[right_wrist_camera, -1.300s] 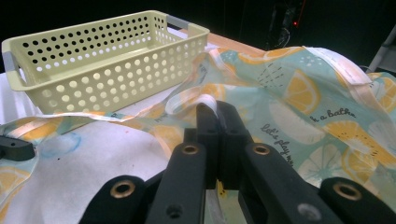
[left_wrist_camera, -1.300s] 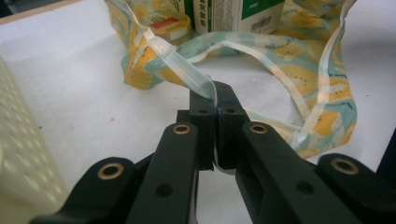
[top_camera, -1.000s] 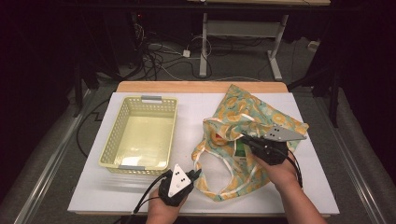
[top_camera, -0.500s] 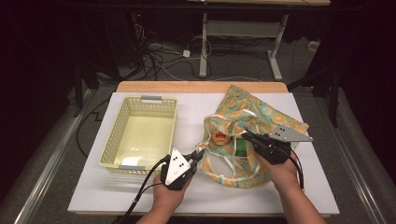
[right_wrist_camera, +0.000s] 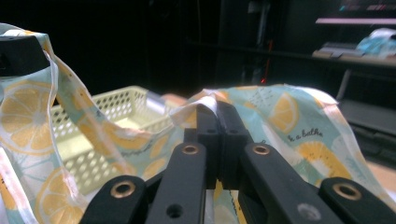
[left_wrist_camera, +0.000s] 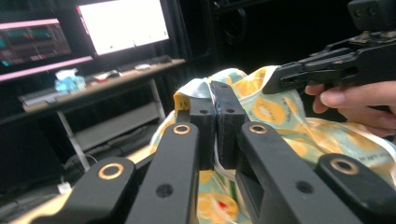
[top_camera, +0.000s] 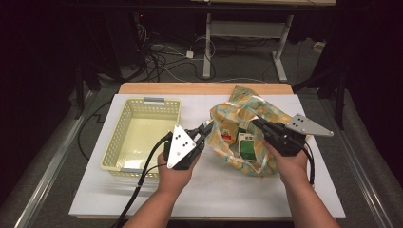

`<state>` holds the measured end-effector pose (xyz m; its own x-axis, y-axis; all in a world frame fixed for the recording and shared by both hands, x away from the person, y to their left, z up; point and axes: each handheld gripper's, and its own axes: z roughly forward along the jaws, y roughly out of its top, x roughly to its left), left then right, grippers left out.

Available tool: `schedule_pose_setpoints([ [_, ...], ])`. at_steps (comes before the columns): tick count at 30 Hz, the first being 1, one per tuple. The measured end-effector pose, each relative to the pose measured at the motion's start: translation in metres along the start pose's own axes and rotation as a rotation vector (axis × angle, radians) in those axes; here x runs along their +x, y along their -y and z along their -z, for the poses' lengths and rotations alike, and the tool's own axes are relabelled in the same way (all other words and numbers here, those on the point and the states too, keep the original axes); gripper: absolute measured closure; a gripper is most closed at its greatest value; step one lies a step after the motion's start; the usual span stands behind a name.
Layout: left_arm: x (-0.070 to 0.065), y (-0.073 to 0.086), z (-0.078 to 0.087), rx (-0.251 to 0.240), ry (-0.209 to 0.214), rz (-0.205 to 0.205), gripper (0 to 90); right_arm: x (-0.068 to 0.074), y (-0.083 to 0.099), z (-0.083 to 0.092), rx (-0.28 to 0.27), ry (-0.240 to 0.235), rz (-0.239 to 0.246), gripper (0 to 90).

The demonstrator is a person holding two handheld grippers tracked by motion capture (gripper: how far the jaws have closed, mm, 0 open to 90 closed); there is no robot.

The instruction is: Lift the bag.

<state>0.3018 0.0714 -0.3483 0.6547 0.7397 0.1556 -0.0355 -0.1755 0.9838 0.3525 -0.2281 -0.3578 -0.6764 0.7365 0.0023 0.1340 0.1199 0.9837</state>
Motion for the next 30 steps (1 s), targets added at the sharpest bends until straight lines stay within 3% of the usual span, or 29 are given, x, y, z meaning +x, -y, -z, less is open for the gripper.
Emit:
schedule_pose_setpoints([
  [13, 0.035, -0.078, -0.014, -0.107, -0.054, -0.068, 86.5, -0.014, -0.078, 0.007, -0.15, 0.083, 0.022, 90.0],
  [25, 0.055, -0.152, -0.032, -0.21, -0.081, -0.081, 86.6, -0.041, -0.15, 0.017, -0.298, 0.228, -0.001, 90.0],
  [28, 0.057, -0.164, -0.032, -0.244, -0.078, -0.073, 86.6, -0.047, -0.164, 0.024, -0.335, 0.254, 0.002, 90.0],
  [30, 0.054, -0.162, -0.033, -0.24, -0.073, -0.08, 86.6, -0.048, -0.167, 0.028, -0.354, 0.258, 0.009, 90.0],
])
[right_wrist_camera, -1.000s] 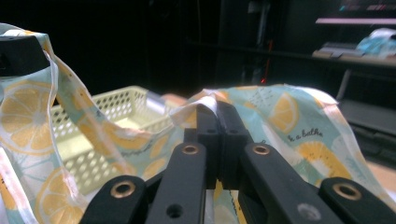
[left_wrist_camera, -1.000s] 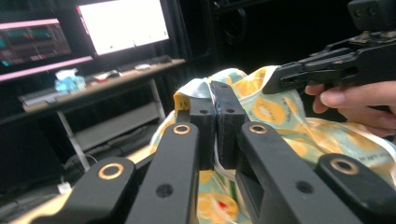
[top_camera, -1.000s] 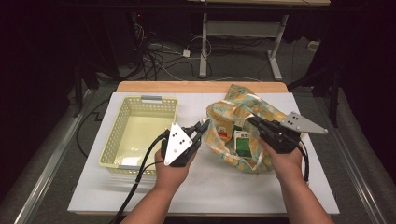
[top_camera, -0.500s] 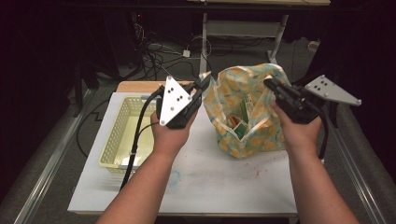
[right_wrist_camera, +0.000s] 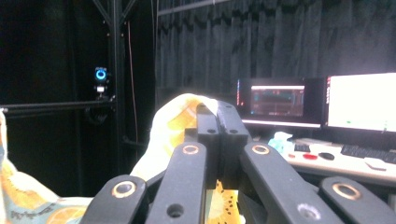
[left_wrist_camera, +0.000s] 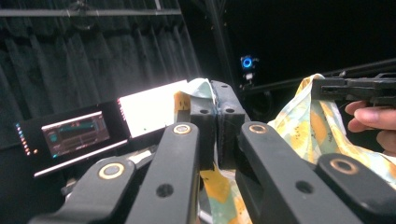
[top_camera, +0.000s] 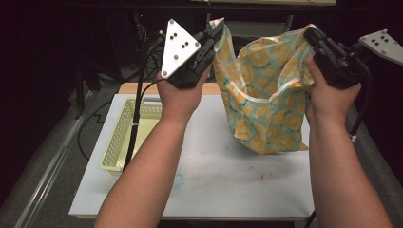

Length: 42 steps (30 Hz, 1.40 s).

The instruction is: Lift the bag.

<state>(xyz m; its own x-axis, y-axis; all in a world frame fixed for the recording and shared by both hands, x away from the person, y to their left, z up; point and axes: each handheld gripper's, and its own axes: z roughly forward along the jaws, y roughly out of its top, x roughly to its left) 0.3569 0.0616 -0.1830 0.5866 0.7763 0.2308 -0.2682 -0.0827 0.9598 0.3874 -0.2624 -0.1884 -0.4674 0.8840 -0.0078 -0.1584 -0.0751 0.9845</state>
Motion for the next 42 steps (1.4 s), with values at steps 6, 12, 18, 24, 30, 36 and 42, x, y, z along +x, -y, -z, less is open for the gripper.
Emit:
schedule_pose_setpoints([
  [6, -0.006, 0.047, -0.008, 0.113, 0.011, 0.027, 86.5, -0.006, 0.046, -0.001, 0.098, 0.007, -0.018, 90.0],
  [12, -0.005, 0.101, -0.009, 0.245, 0.02, 0.08, 86.3, -0.013, 0.103, -0.001, 0.227, 0.014, -0.035, 90.0],
  [18, -0.013, 0.156, -0.006, 0.394, 0.055, 0.136, 85.5, -0.012, 0.153, 0.003, 0.36, 0.011, -0.027, 90.0],
  [24, -0.019, 0.189, 0.005, 0.504, 0.088, 0.184, 73.6, -0.019, 0.199, 0.01, 0.499, 0.033, -0.034, 90.0],
  [30, -0.021, 0.194, 0.024, 0.571, 0.149, 0.292, 48.4, -0.033, 0.22, 0.021, 0.569, 0.069, -0.053, 90.0],
  [36, -0.031, 0.183, 0.055, 0.54, 0.183, 0.321, 29.1, -0.036, 0.212, 0.031, 0.543, 0.055, -0.047, 85.1],
  [42, -0.04, 0.186, 0.082, 0.542, 0.202, 0.355, 15.2, -0.033, 0.189, 0.046, 0.47, 0.029, -0.054, 71.9],
])
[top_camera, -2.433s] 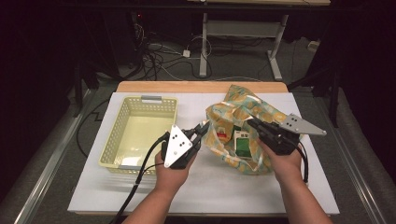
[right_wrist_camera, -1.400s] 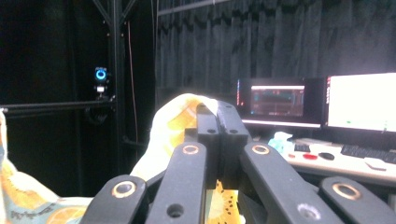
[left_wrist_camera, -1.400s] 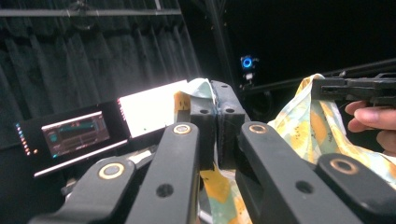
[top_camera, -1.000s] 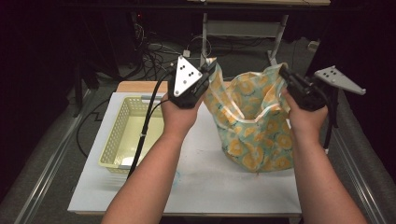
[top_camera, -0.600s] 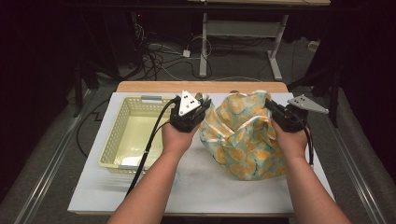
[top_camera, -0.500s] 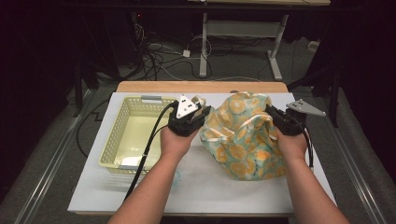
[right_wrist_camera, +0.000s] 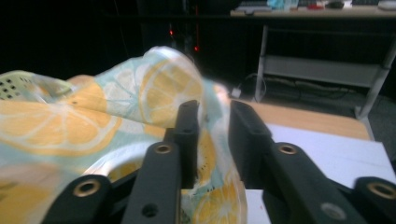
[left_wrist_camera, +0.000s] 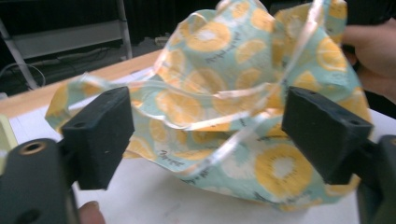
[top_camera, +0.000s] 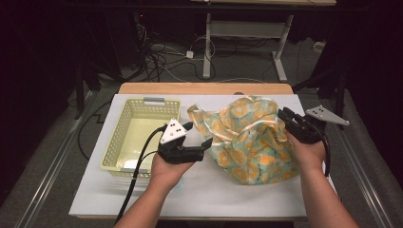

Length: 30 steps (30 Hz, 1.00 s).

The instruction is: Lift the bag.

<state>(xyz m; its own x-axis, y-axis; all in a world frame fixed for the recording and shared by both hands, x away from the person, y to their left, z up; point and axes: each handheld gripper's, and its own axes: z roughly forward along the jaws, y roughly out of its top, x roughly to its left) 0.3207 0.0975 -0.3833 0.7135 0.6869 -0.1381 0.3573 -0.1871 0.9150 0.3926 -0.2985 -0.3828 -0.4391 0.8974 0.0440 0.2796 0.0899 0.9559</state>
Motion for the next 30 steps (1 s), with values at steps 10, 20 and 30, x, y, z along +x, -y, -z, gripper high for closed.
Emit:
schedule_pose_setpoints([
  [10, -0.01, 0.021, 0.006, 0.08, -0.004, -0.024, 0.6, 0.012, -0.003, 0.041, -0.049, -0.073, 0.014, 53.6],
  [20, -0.008, 0.035, 0.016, 0.112, -0.015, -0.016, 0.0, 0.024, 0.033, 0.053, 0.027, -0.135, 0.039, 22.7],
  [30, -0.004, 0.048, 0.028, 0.111, -0.035, -0.001, 0.0, 0.028, 0.05, 0.069, 0.023, -0.148, 0.047, 0.3],
])
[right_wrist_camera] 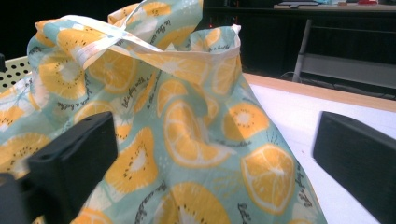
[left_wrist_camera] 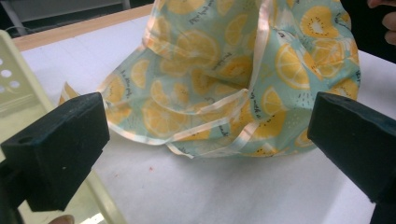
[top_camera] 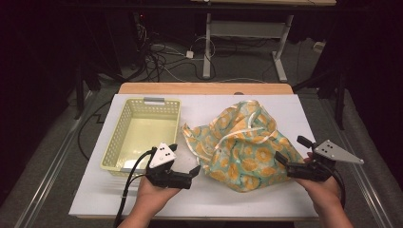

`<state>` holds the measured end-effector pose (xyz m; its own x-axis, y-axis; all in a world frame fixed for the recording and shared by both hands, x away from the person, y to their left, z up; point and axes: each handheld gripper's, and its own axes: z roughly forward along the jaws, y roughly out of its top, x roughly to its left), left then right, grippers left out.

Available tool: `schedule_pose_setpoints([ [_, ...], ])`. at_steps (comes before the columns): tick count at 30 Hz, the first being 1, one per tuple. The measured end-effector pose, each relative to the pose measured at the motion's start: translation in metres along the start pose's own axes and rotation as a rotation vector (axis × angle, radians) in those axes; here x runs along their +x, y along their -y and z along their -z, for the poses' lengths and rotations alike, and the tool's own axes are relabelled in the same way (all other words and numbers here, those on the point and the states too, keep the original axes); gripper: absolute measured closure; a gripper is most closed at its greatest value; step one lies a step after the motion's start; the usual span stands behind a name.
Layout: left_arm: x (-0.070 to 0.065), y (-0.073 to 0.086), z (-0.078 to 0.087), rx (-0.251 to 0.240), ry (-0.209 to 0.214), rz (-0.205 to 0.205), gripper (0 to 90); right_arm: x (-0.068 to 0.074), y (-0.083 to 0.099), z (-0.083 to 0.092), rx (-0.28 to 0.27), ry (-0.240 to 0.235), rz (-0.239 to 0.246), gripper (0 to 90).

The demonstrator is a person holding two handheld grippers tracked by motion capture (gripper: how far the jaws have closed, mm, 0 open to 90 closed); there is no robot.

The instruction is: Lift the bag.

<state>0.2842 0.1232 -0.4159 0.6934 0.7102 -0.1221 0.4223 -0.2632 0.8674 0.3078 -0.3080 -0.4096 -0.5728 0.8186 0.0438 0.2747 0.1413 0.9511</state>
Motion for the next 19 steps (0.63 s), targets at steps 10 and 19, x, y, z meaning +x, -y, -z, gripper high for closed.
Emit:
schedule_pose_setpoints([
  [10, 0.0088, 0.0008, 0.0091, -0.021, -0.031, 0.017, 0.0, 0.0045, 0.0035, 0.0007, 0.001, -0.014, 0.017, 0.2],
  [19, 0.0089, 0.0025, 0.0069, -0.009, -0.031, 0.013, 0.0, 0.0053, 0.0051, -0.0015, 0.008, -0.016, 0.029, 0.2],
])
